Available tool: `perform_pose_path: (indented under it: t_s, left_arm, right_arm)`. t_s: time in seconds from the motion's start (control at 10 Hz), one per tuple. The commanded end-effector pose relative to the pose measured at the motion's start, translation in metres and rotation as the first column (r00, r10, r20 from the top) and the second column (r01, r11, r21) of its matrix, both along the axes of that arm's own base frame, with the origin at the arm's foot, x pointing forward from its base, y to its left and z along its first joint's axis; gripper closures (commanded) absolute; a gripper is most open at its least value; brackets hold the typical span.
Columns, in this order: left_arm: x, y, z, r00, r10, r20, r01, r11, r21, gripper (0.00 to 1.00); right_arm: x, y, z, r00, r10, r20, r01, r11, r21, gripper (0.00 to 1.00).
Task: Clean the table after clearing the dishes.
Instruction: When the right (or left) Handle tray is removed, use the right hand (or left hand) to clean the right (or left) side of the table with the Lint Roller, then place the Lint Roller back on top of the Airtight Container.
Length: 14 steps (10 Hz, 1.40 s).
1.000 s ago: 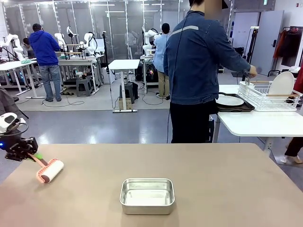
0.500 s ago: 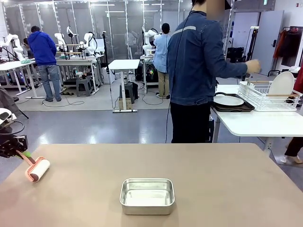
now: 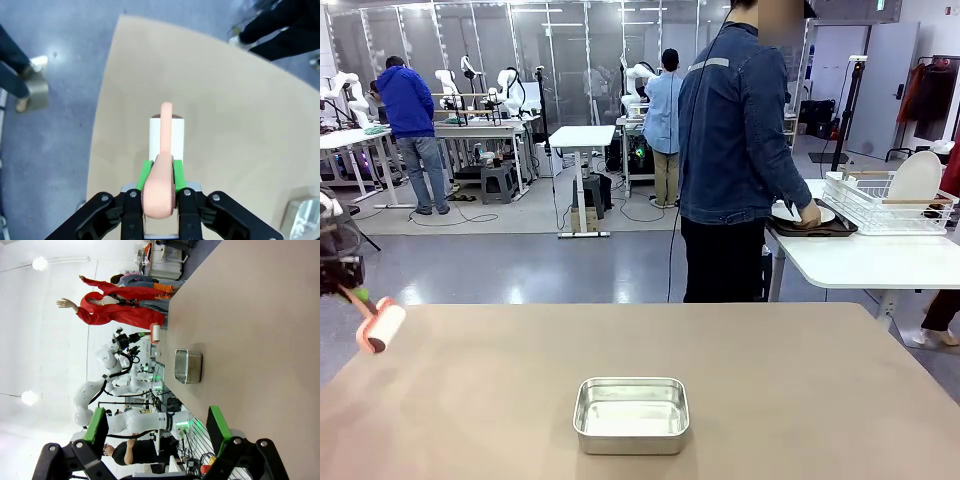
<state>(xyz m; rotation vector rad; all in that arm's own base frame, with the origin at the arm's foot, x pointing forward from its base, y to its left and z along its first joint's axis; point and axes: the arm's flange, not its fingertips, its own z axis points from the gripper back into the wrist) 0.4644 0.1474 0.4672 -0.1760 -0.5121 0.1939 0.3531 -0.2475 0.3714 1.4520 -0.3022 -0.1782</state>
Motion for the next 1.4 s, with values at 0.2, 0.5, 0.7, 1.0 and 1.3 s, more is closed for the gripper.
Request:
perform_pose_path:
  t_s: [0.2, 0.5, 0.7, 1.0, 1.3]
  left_arm:
    - [-0.017, -0.031, 0.042, 0.995, -0.036, 0.091, 0.029, 0.997, 0.072, 0.79]
    - [-0.010, -0.018, 0.042, 0.997, -0.029, 0.072, 0.026, 0.999, 0.039, 0.79]
    - [-0.010, -0.018, 0.042, 0.997, -0.029, 0.072, 0.026, 0.999, 0.039, 0.79]
    - [-0.010, -0.018, 0.042, 0.997, -0.029, 0.072, 0.026, 0.999, 0.039, 0.79]
    - [-0.010, -0.019, 0.040, 0.997, -0.037, 0.067, 0.035, 0.999, 0.035, 0.79]
  right_arm:
    - [-0.001, 0.002, 0.003, 1.000, 0.001, 0.003, -0.001, 1.000, 0.003, 0.00]
    - [-0.001, 0.002, 0.003, 1.000, 0.001, 0.003, -0.001, 1.000, 0.003, 0.00]
    - [-0.001, 0.002, 0.003, 1.000, 0.001, 0.003, -0.001, 1.000, 0.003, 0.00]
    - [-0.001, 0.002, 0.003, 1.000, 0.001, 0.003, -0.001, 1.000, 0.003, 0.00]
    - [-0.001, 0.002, 0.003, 1.000, 0.001, 0.003, -0.001, 1.000, 0.003, 0.00]
